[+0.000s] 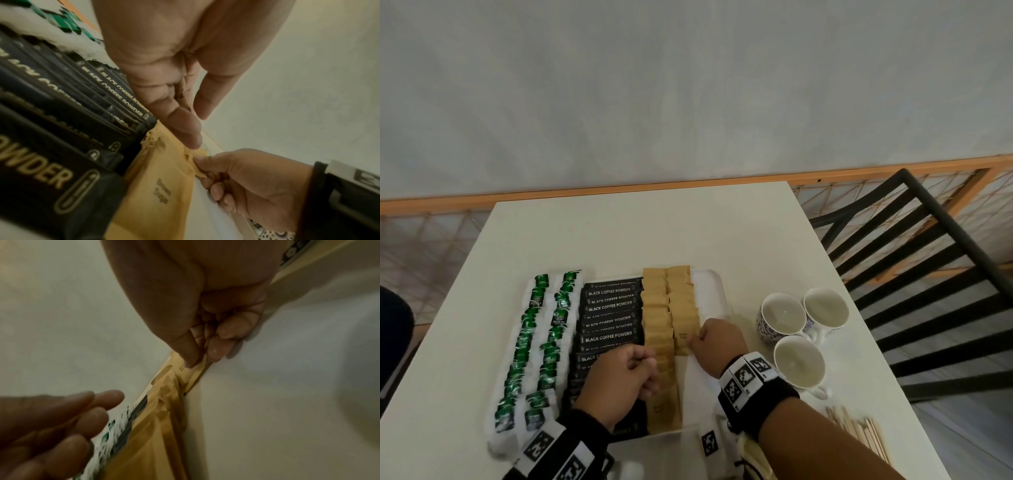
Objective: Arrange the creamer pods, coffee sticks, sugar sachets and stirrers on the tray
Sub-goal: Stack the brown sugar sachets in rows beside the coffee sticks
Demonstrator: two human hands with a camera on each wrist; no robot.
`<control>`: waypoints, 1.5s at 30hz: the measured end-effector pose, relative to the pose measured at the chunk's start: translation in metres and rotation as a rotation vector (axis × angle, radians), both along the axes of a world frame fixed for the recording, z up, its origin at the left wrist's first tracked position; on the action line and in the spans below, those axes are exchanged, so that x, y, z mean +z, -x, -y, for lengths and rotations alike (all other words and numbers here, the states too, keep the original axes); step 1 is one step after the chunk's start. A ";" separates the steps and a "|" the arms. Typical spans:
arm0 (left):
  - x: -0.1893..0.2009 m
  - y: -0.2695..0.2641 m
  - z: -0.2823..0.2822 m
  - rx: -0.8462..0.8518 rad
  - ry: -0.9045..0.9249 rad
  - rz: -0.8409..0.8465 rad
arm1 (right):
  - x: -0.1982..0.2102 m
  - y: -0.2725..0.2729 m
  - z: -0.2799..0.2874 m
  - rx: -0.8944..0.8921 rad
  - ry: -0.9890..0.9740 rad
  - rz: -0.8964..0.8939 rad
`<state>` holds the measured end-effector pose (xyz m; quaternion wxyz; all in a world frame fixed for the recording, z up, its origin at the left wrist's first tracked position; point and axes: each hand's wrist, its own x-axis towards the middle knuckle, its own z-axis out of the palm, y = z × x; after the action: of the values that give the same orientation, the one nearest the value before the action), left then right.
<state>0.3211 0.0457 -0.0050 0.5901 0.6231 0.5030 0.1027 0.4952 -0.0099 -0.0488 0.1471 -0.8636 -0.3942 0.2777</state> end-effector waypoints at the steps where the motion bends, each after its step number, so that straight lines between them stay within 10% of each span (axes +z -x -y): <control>1: 0.000 0.000 0.000 0.002 -0.002 -0.004 | -0.001 0.001 -0.001 0.006 0.019 0.003; 10: -0.002 0.014 0.010 -0.101 -0.097 -0.084 | 0.028 0.004 0.017 0.044 -0.064 -0.048; 21: -0.024 0.010 0.076 -0.736 -0.452 -0.235 | 0.049 0.007 0.147 0.326 0.041 0.028; 45: -0.021 -0.003 0.106 -0.883 -0.641 -0.525 | 0.022 0.013 0.161 0.149 0.142 0.131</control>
<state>0.3243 -0.0604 -0.0258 0.2160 0.9243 0.2696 -0.1624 0.4819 -0.1706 -0.0266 0.0383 -0.8566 -0.4452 0.2581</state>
